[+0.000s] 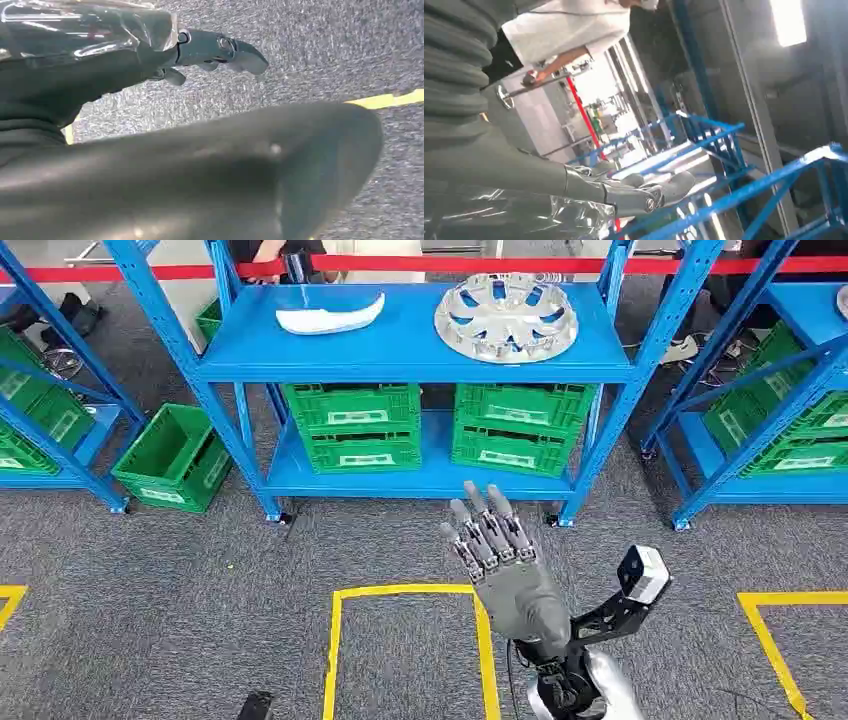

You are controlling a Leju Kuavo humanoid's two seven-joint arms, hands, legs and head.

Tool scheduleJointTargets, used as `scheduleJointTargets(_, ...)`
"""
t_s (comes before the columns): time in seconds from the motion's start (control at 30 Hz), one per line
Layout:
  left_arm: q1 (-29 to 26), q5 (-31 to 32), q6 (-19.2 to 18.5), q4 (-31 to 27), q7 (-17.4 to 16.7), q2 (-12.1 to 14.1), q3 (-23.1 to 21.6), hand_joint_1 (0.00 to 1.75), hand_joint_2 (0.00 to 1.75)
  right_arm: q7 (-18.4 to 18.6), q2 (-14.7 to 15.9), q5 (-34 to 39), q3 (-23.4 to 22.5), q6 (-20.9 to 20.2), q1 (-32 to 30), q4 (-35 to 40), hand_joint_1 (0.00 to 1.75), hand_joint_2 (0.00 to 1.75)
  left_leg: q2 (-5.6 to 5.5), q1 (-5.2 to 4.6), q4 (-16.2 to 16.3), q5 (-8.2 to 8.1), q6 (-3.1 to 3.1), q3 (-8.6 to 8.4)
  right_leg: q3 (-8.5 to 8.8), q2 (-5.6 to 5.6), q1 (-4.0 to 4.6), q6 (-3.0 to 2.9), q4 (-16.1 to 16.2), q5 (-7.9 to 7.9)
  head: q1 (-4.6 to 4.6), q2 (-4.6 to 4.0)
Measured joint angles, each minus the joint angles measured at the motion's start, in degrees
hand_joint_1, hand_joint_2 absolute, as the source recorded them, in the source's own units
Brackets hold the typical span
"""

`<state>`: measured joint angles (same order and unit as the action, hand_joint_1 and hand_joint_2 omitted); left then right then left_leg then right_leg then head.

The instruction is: Take the parts from the cabinet and place them on the table.

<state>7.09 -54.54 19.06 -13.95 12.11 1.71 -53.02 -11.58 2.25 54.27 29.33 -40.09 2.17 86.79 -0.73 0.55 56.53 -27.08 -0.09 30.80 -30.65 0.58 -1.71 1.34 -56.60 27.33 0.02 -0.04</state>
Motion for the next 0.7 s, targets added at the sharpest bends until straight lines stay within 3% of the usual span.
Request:
scheduleJointTargets(0.03,0.0,-0.3,0.0,-0.2,0.3,0.2,0.6,0.0,0.0,0.3,0.1,0.7,0.0,-1.1,0.4,-0.2,0.0,1.75,0.0,-0.01,0.1,-0.01,0.01,0.03,0.0,0.0,-0.03,0.03,0.0,-0.02,0.0,0.0)
scheduleJointTargets(0.07,0.0,-0.6,0.0,-0.3,0.7,0.5,1.3,0.0,0.0,0.7,0.1,1.0,0.1,-2.1,1.1,-0.7,0.0,0.0,-0.01,-0.02,0.1,-0.03,0.03,0.05,0.0,0.0,-0.06,0.08,0.0,-0.04,-0.02,0.0)
scheduleJointTargets(0.27,-1.1,-1.5,-1.8,-0.3,2.7,1.5,4.5,0.0,0.0,1.7,-0.5,0.7,0.4,-1.9,3.9,-1.7,0.0,0.0,-0.05,-0.07,0.8,-0.26,0.67,0.61,-0.11,-0.01,-0.15,0.61,0.1,-0.33,0.0,0.0)
scheduleJointTargets(0.33,-1.5,-1.7,-2.1,-0.3,2.9,1.6,5.4,0.0,0.0,2.1,-1.0,0.7,0.5,-1.4,4.1,-1.6,0.0,0.0,0.02,-0.17,-0.2,0.34,1.56,0.38,0.22,0.02,0.02,1.25,0.9,-0.73,-0.02,0.0)
scheduleJointTargets(0.37,-1.7,-1.7,-2.2,-0.3,3.0,1.5,5.7,0.0,0.0,2.4,-1.1,0.5,0.5,-0.7,4.2,-1.4,0.0,0.0,0.33,0.43,-1.2,1.1,2.02,-0.63,-0.34,-0.12,-0.07,1.07,0.0,-0.11,0.11,0.0)
scheduleJointTargets(0.4,-1.9,-1.4,-2.4,-0.3,3.2,1.4,5.9,0.0,0.0,2.6,-1.1,0.2,0.6,-0.3,4.4,-1.4,0.0,0.0,0.39,0.3,-1.8,1.5,2.6,-0.73,-1.63,-0.18,0.15,0.64,-2.5,1.3,0.15,0.0)
scheduleJointTargets(0.47,-2.4,-1.2,-2.7,-0.3,3.3,1.5,6.3,0.0,0.0,2.8,-1.1,-0.2,0.7,0.4,4.4,-1.4,0.0,0.0,0.47,0.15,-1.8,1.56,2.66,-0.54,-6.32,-0.17,0.18,-0.11,-12.0,5.02,0.13,0.0)
scheduleJointTargets(0.5,-2.7,-1.0,-2.8,-0.3,3.3,1.5,6.4,0.0,0.0,2.9,-0.9,-0.3,0.8,0.4,4.2,-1.4,0.0,0.0,0.52,0.03,-1.8,1.55,2.67,-0.47,-8.71,-0.16,0.19,-0.14,-16.7,6.4,0.11,0.0)
scheduleJointTargets(0.53,-3.1,-0.8,-2.8,-0.3,3.3,1.4,6.6,0.0,0.0,2.9,-0.7,-0.3,0.8,0.4,4.1,-1.4,0.0,0.0,0.51,0.0,-1.7,1.55,2.66,-0.46,-9.98,-0.17,0.18,0.21,-18.7,6.4,0.13,0.0)
scheduleJointTargets(0.57,-3.3,-0.6,-2.9,-0.3,3.2,1.4,6.6,0.0,0.0,2.7,-0.6,-0.6,0.8,0.4,4.0,-1.4,0.0,0.0,0.49,0.0,-1.7,1.5,2.59,-0.54,-9.68,-0.18,0.13,0.71,-17.5,5.42,0.13,0.0)
scheduleJointTargets(0.6,-3.5,-0.3,-2.9,-0.3,2.9,1.4,6.6,0.0,0.0,2.5,-0.5,-0.9,0.8,0.4,3.9,-1.4,0.0,0.0,0.4,0.03,-1.6,1.42,2.48,-0.59,-7.9,-0.23,0.05,1.44,-13.4,3.36,0.15,0.0)
scheduleJointTargets(0.67,-3.5,0.3,-3.0,-0.3,2.6,1.3,6.6,0.0,0.0,2.1,-0.4,-1.1,0.8,0.4,4.0,-1.4,0.0,0.0,0.22,0.08,-0.7,0.86,1.71,-0.45,-2.82,-0.48,-0.3,2.44,-2.0,-1.39,0.15,0.0)
scheduleJointTargets(0.7,-3.4,0.7,-3.0,-0.3,2.6,1.4,6.6,0.0,0.0,2.0,-0.3,-1.4,0.8,0.4,3.9,-1.4,0.0,0.0,0.19,-0.2,-0.2,0.48,1.26,-0.13,-2.48,-0.55,-0.11,1.65,-1.0,-1.14,0.13,0.0)
